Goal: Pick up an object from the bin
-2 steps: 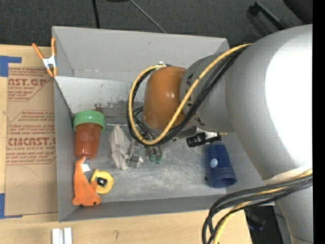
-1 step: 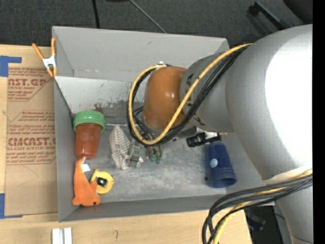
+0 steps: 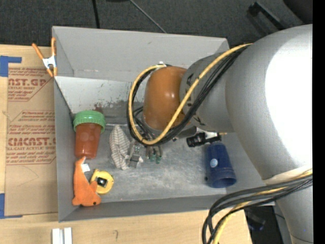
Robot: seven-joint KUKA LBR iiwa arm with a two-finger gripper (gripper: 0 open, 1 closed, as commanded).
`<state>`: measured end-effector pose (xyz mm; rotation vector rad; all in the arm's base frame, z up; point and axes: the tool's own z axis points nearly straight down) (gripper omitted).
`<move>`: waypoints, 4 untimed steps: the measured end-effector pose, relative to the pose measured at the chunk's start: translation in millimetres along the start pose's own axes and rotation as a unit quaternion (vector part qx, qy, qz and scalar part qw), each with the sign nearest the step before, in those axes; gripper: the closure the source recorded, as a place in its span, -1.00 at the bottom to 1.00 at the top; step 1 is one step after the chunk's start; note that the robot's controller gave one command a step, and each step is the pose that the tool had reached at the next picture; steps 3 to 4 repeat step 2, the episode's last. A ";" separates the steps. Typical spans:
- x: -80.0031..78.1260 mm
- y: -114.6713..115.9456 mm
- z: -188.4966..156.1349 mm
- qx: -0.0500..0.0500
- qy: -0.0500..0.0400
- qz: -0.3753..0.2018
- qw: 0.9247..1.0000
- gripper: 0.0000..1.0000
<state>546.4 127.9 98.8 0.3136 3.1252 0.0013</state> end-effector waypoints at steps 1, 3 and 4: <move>0.0 0.0 0.0 0.000 0.000 0.000 1.000 1.00; 7.3 -13.5 -196.6 -0.001 -0.003 -0.003 1.000 1.00; 7.3 -13.5 -196.6 -0.001 -0.003 -0.003 1.000 1.00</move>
Offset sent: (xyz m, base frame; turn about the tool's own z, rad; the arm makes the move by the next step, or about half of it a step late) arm -0.0110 -0.0122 0.1932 -0.0055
